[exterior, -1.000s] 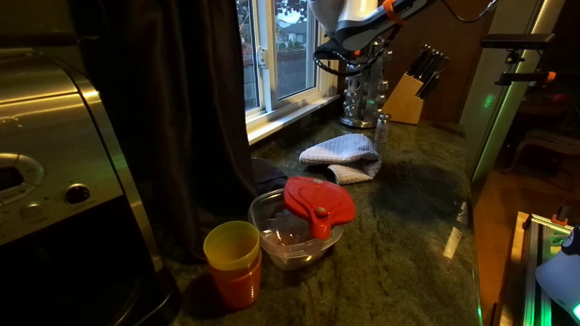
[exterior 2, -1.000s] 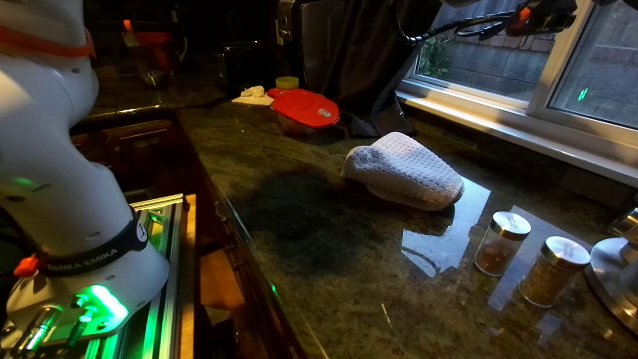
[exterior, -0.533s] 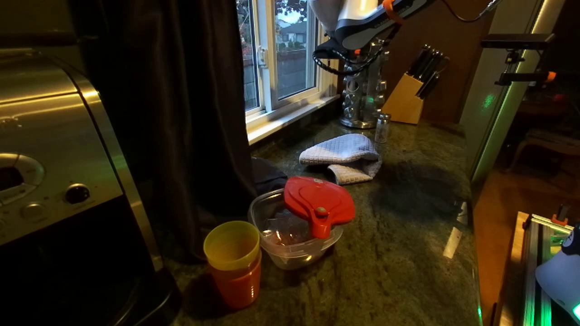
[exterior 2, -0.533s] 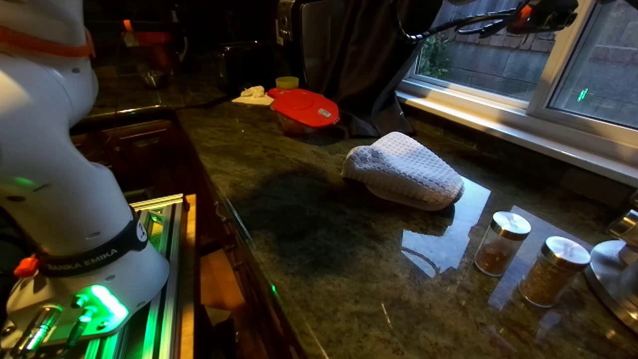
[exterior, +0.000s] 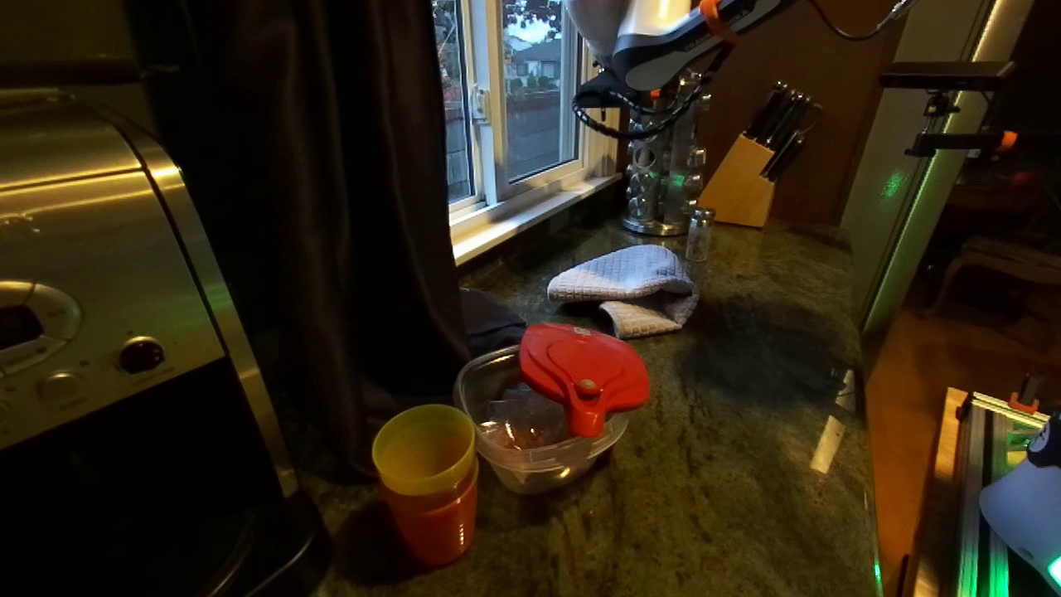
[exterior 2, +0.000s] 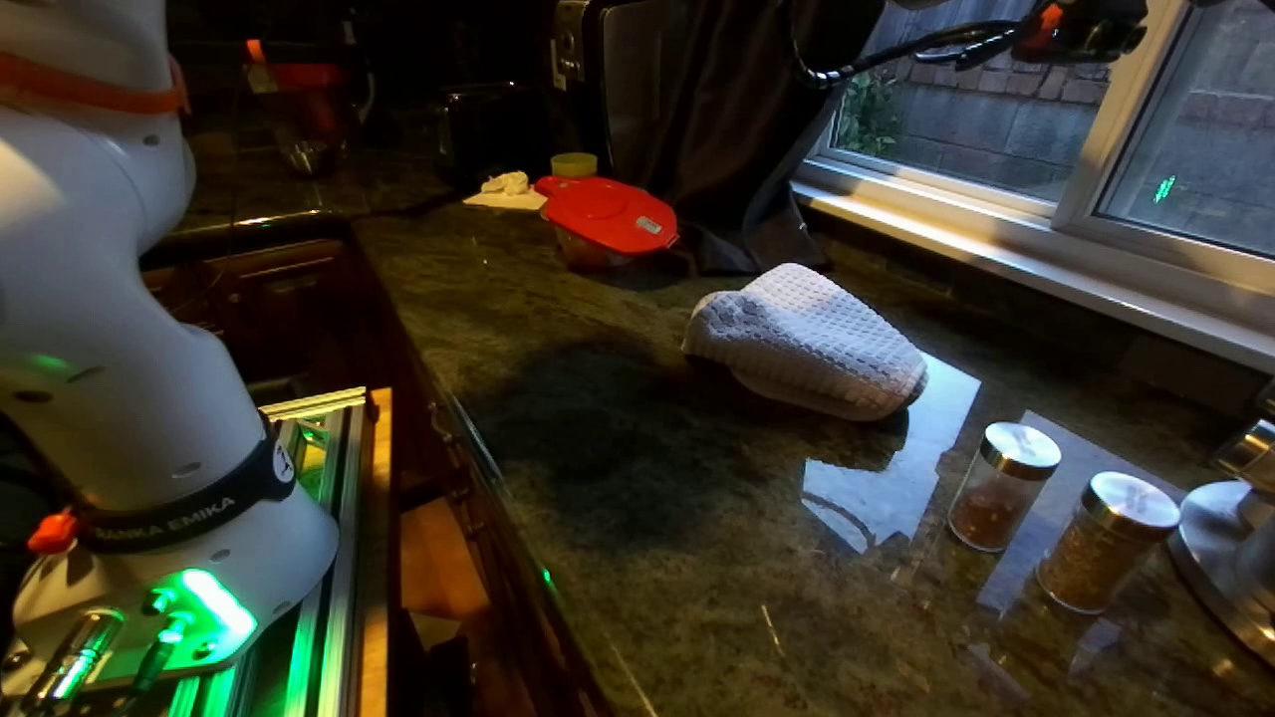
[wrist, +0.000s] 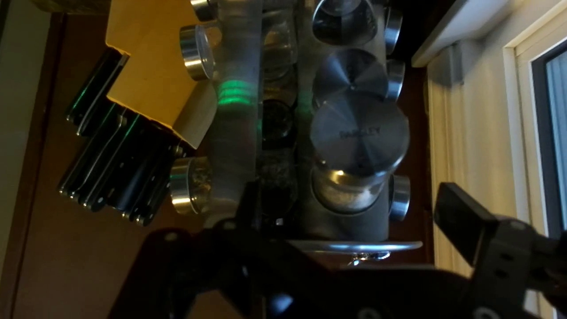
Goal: Put one glass jar on the silver stand.
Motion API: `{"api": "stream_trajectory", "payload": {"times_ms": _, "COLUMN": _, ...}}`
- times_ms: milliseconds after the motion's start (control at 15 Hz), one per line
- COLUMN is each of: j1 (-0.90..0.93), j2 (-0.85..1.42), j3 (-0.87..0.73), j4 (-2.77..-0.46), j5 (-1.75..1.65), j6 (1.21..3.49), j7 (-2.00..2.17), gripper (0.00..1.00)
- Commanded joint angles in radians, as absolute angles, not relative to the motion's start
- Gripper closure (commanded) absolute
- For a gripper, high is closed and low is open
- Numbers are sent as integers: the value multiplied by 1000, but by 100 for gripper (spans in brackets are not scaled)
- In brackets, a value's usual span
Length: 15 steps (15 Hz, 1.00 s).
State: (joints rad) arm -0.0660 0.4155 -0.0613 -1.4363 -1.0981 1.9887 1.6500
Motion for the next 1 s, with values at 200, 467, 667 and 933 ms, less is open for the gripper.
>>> {"api": "stream_trajectory", "payload": {"times_ms": 200, "j1": -46, "j2": 347, "j3": -59, "j4": -1532, "j5": -1067, "j6": 2073, "j7": 1480, "gripper": 0}}
{"api": "stream_trajectory", "payload": {"times_ms": 467, "j1": -29, "j2": 320, "j3": -56, "j4": -1573, "j5": -1049, "j6": 2054, "j7": 1397, "gripper": 42}}
{"api": "stream_trajectory", "payload": {"times_ms": 667, "j1": -24, "j2": 306, "j3": -54, "j4": -1595, "j5": -1040, "j6": 2060, "j7": 1369, "gripper": 65}}
{"api": "stream_trajectory", "payload": {"times_ms": 933, "j1": -20, "j2": 317, "j3": -59, "j4": -1588, "j5": -1003, "j6": 2040, "j7": 1364, "gripper": 96}}
